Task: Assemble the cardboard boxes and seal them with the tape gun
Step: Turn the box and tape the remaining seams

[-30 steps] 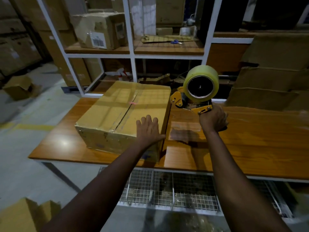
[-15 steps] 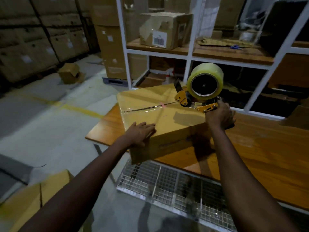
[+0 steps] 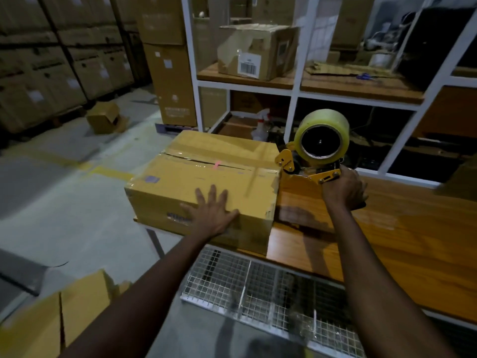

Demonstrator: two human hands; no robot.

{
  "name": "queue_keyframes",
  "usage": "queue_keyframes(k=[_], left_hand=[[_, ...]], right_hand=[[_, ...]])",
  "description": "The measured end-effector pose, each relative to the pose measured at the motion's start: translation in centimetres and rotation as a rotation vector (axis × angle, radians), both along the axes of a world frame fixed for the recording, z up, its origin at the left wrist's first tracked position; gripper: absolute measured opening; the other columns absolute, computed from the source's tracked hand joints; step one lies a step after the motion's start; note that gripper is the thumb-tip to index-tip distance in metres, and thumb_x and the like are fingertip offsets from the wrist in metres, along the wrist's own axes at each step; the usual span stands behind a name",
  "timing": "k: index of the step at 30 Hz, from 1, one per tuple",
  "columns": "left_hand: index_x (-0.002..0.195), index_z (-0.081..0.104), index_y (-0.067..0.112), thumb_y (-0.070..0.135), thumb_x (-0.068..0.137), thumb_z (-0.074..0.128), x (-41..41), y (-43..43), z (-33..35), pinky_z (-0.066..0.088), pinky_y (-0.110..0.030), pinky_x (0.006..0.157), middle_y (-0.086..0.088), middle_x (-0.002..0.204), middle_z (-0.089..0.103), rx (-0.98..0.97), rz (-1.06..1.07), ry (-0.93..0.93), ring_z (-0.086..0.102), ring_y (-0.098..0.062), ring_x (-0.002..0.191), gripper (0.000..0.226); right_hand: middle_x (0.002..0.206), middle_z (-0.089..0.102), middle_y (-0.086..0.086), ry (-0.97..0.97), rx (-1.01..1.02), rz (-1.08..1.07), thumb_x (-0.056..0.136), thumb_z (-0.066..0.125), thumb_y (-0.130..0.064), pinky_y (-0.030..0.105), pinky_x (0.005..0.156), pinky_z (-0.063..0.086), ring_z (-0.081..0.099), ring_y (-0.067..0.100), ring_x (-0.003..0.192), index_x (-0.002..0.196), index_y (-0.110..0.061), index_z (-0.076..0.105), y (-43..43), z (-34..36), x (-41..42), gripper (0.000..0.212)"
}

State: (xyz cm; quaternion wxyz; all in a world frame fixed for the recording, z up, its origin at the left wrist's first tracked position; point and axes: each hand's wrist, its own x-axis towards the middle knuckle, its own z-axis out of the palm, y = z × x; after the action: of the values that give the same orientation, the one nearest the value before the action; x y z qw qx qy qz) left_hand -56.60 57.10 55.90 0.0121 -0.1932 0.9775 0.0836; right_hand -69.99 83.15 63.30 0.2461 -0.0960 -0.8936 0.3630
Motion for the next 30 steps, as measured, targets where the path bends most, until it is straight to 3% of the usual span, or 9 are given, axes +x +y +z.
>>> queue_keyframes(k=[3,6,10,17,20,25,30], left_hand=[[0.157,0.002,0.034,0.09,0.078,0.015,-2.4,5.9,-0.2,-0.01,-0.085,0.094,-0.005,0.165,-0.014,0.024,-0.011,-0.01,-0.02,-0.048,0.145,0.098],[0.158,0.002,0.027,0.092,0.076,0.018,-4.7,8.7,0.4,-0.009,-0.083,0.097,-0.012,0.165,-0.01,-0.037,-0.041,-0.031,-0.012,-0.051,0.146,0.106],[0.158,0.001,0.022,0.085,0.081,0.032,-6.6,9.5,0.7,0.0,-0.082,0.102,-0.014,0.165,-0.007,-0.037,-0.07,-0.058,-0.005,-0.053,0.145,0.104],[0.158,0.001,0.023,0.083,0.081,0.034,-5.7,11.5,0.3,0.0,-0.081,0.104,-0.012,0.165,-0.005,-0.04,-0.176,-0.05,-0.004,-0.051,0.146,0.103],[0.158,0.0,0.026,0.082,0.081,0.035,-4.1,10.6,0.0,0.004,-0.078,0.106,-0.008,0.166,-0.004,-0.077,-0.312,-0.048,-0.002,-0.048,0.148,0.102],[0.157,0.0,0.034,0.085,0.063,0.014,-0.4,3.5,0.6,0.012,-0.072,0.109,-0.001,0.166,-0.005,-0.158,-0.554,-0.088,0.002,-0.039,0.15,0.108],[0.154,-0.004,0.047,0.056,0.088,0.053,3.5,-4.0,1.3,0.01,-0.069,0.113,-0.003,0.166,-0.005,-0.228,-0.409,-0.111,0.002,-0.038,0.15,0.088]], right_hand=[[0.109,0.065,0.006,0.002,0.014,-0.04,0.088,0.061,-0.039,0.047,0.09,0.035,0.05,0.038,0.112,0.085,-0.022,0.067,2.3,-0.1,-0.5,0.018],[0.109,0.065,0.006,0.013,0.032,-0.071,0.088,0.062,-0.035,0.047,0.091,0.035,0.05,0.038,0.113,0.085,-0.021,0.067,4.4,0.0,-0.7,0.015],[0.107,0.066,0.008,0.02,0.045,-0.086,0.088,0.063,-0.034,0.047,0.09,0.035,0.05,0.039,0.112,0.082,-0.021,0.067,6.1,0.0,-1.2,0.015],[0.108,0.065,0.008,-0.012,0.082,-0.029,0.089,0.062,-0.034,0.046,0.09,0.035,0.05,0.039,0.111,0.085,-0.021,0.067,5.1,0.1,-1.3,0.015],[0.11,0.064,0.008,-0.017,0.094,0.03,0.09,0.062,-0.031,0.046,0.091,0.035,0.049,0.039,0.112,0.087,-0.023,0.067,3.0,0.4,-1.1,0.01],[0.114,0.062,0.008,-0.034,0.115,0.138,0.093,0.058,-0.023,0.045,0.091,0.034,0.047,0.037,0.114,0.101,-0.022,0.07,-2.1,0.9,0.1,0.015],[0.118,0.062,0.008,-0.018,0.153,0.24,0.093,0.057,-0.02,0.048,0.094,0.036,0.047,0.039,0.117,0.106,-0.021,0.07,-7.4,1.0,1.8,0.018]])
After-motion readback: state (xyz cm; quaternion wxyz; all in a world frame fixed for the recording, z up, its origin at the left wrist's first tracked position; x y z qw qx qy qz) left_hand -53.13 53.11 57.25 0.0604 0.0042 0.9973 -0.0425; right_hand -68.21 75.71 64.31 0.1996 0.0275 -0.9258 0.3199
